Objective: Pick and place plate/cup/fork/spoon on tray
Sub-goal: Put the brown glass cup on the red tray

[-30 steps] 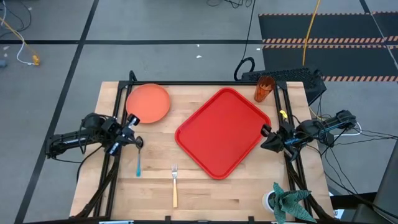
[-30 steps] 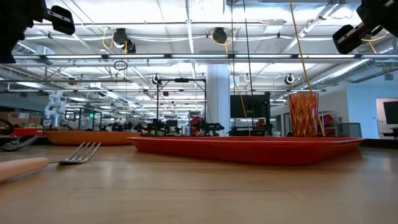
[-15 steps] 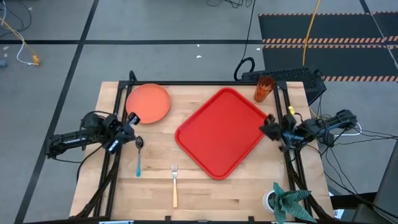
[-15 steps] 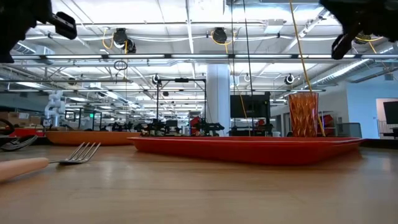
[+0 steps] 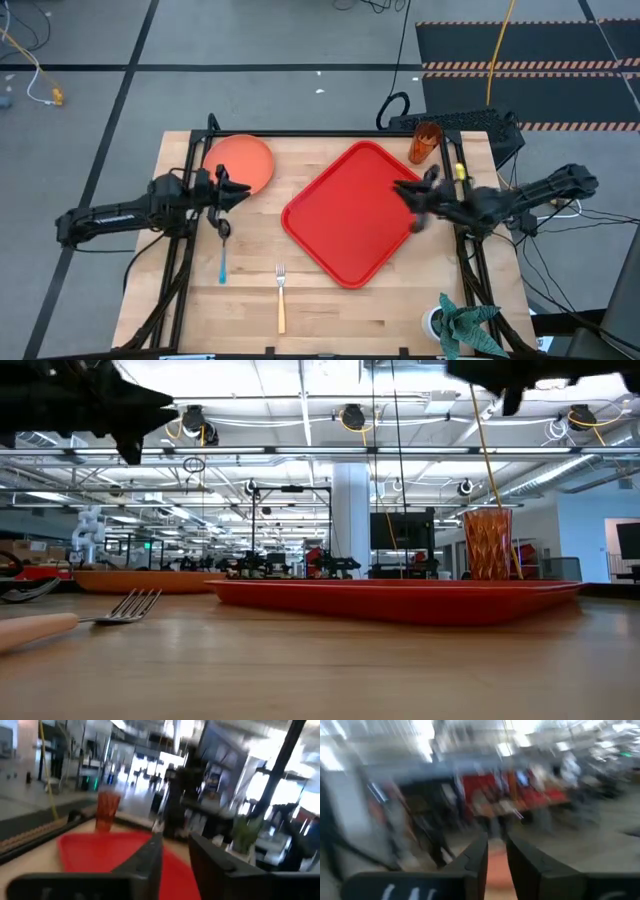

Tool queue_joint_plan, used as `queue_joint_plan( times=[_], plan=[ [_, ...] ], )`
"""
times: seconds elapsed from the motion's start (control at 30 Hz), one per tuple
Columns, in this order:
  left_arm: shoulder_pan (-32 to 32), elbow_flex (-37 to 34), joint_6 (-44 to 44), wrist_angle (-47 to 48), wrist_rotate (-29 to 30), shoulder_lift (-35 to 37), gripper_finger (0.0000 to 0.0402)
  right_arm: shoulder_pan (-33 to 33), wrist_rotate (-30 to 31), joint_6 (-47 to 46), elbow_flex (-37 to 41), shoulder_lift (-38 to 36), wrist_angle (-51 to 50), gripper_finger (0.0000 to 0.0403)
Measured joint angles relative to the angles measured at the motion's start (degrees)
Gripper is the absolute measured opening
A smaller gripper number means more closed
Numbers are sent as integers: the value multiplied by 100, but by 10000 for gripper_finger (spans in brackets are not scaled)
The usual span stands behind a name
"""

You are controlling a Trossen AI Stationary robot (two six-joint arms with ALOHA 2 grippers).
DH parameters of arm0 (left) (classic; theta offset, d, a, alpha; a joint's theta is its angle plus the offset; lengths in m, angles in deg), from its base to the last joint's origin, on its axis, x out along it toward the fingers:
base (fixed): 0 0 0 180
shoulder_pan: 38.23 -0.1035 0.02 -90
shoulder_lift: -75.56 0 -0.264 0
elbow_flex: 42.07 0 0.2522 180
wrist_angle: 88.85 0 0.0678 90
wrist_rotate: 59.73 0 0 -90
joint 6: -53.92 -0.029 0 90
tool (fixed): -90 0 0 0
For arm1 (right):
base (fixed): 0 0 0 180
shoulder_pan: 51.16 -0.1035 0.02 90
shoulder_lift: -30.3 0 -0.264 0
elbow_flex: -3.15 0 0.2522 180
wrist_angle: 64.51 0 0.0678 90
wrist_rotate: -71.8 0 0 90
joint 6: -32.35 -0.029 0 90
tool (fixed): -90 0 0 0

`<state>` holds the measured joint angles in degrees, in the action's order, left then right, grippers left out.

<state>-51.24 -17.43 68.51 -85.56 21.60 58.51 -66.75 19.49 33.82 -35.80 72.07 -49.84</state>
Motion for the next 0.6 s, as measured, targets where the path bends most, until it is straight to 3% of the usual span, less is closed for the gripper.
queue_joint_plan(
  times=[0.17,0.27,0.4,0.6],
  plan=[
    [253,1163,-734,1519,111,-1014,180,136,139,-36,-1595,1227,-2665,94],
    [488,1681,-1040,2138,427,-1623,206,211,170,232,-2239,1837,-3749,106],
    [787,2278,-1305,2443,1390,-2334,212,213,950,1310,-2711,2209,-3534,112],
    [980,3214,-1634,3296,3578,-3325,188,292,1699,2487,-2897,2272,-3114,109]
  ],
)
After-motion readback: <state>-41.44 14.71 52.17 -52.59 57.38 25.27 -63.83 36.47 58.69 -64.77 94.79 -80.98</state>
